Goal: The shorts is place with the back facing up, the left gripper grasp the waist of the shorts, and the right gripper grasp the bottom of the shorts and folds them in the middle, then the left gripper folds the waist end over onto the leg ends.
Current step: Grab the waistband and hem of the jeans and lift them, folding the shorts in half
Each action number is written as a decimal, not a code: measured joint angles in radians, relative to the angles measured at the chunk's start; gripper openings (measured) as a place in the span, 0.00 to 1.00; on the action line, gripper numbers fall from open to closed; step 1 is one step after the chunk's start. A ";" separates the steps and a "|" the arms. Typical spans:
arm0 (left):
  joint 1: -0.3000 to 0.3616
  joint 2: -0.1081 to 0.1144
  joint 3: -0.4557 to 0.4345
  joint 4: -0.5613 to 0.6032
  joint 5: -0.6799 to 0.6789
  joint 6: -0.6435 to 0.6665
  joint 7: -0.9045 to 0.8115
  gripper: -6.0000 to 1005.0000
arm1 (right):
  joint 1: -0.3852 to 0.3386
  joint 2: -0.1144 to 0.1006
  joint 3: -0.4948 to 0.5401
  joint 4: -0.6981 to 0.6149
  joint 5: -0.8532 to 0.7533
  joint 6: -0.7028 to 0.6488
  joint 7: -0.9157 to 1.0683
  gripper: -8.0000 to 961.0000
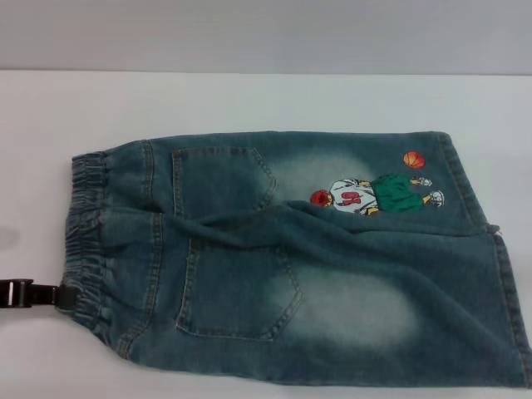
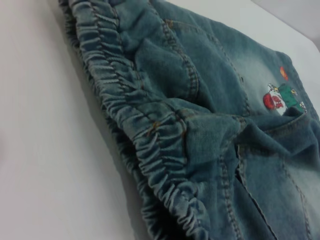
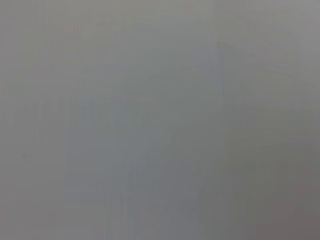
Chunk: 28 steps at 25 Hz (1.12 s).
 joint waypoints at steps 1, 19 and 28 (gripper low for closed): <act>0.000 -0.001 -0.002 0.001 0.000 -0.004 -0.001 0.08 | 0.001 0.000 -0.003 -0.001 -0.003 0.000 0.020 0.42; -0.018 -0.025 -0.031 0.011 -0.006 -0.015 0.026 0.04 | -0.084 -0.087 -0.042 -0.461 -0.850 -0.299 1.289 0.41; -0.033 -0.036 -0.057 0.014 -0.008 -0.030 0.025 0.04 | 0.032 -0.177 0.051 -0.595 -1.286 -0.641 1.601 0.41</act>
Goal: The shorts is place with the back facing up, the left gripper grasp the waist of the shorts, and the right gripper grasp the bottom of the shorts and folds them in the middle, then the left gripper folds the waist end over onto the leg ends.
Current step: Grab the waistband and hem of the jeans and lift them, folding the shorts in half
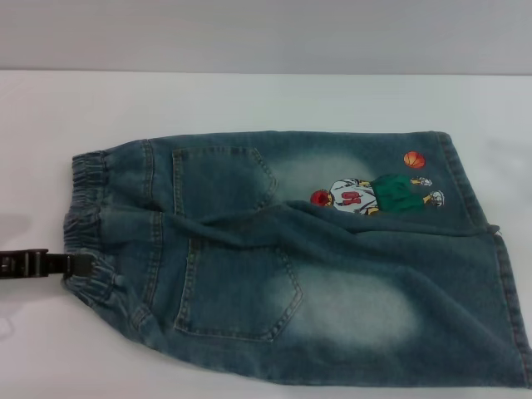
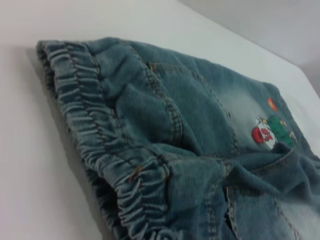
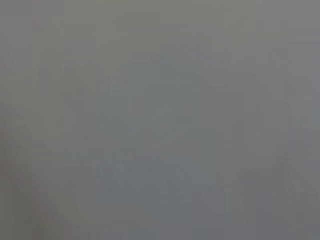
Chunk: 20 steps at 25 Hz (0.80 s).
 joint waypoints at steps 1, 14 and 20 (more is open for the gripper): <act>-0.001 -0.001 -0.003 0.000 0.000 -0.002 0.000 0.04 | 0.016 -0.010 0.005 -0.003 -0.055 -0.032 0.011 0.41; -0.016 -0.006 -0.028 0.002 -0.001 -0.019 0.001 0.04 | 0.079 -0.048 0.023 -0.088 -0.535 -0.279 -0.006 0.41; -0.019 -0.005 -0.028 0.000 -0.001 -0.026 0.002 0.04 | 0.069 -0.049 0.036 -0.106 -0.701 -0.294 -0.008 0.41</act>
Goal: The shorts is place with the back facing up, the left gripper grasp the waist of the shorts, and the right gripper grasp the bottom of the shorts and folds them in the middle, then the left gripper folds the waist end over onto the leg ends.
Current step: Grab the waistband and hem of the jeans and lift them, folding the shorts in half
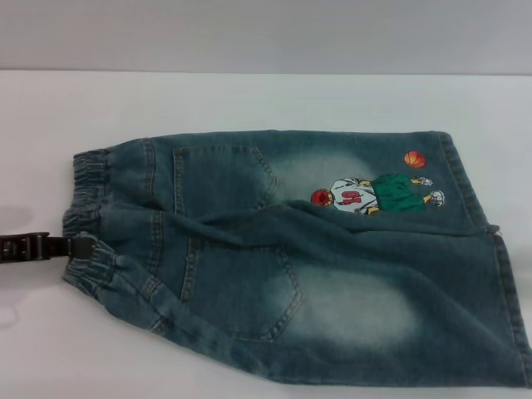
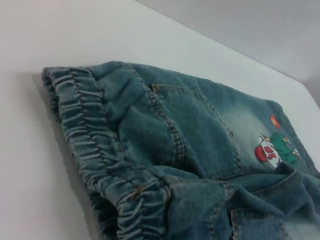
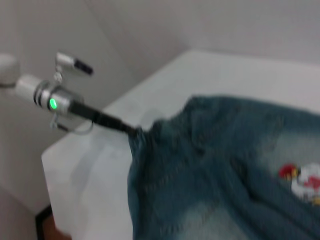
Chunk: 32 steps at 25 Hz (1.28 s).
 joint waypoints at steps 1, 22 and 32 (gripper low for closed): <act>-0.001 0.000 0.000 -0.002 0.000 -0.001 0.000 0.04 | 0.000 0.000 -0.003 0.000 -0.023 -0.004 -0.001 0.41; -0.012 0.000 0.000 -0.009 0.007 -0.006 -0.008 0.04 | 0.002 0.008 -0.110 0.010 -0.277 -0.063 -0.022 0.41; -0.018 -0.004 0.002 -0.020 0.008 -0.024 -0.008 0.04 | -0.002 0.019 -0.137 0.025 -0.357 0.018 -0.007 0.41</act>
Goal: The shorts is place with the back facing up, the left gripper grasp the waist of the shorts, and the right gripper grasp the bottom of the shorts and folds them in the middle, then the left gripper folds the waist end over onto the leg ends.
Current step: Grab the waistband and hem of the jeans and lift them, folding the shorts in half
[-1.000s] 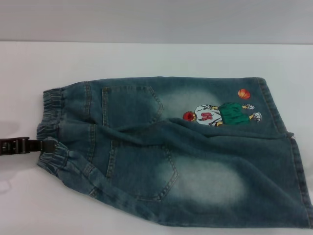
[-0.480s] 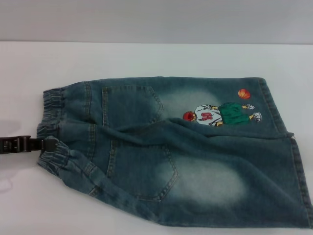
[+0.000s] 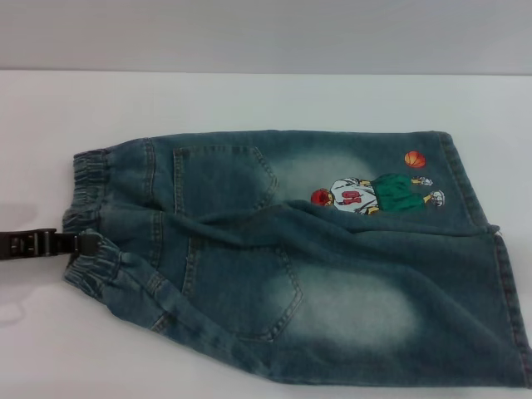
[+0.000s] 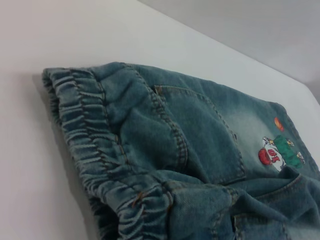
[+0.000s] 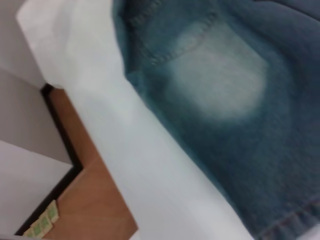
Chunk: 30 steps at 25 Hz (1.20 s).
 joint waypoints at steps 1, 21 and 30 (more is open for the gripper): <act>-0.001 0.000 0.000 -0.002 0.000 -0.001 0.000 0.04 | 0.000 0.001 -0.003 0.001 -0.007 0.007 0.006 0.41; -0.003 -0.009 0.006 -0.010 0.000 -0.017 0.000 0.04 | 0.014 0.034 -0.099 0.015 -0.063 0.108 0.086 0.41; -0.003 -0.009 0.007 -0.015 0.000 -0.017 0.000 0.04 | 0.025 0.053 -0.111 0.014 -0.063 0.127 0.098 0.41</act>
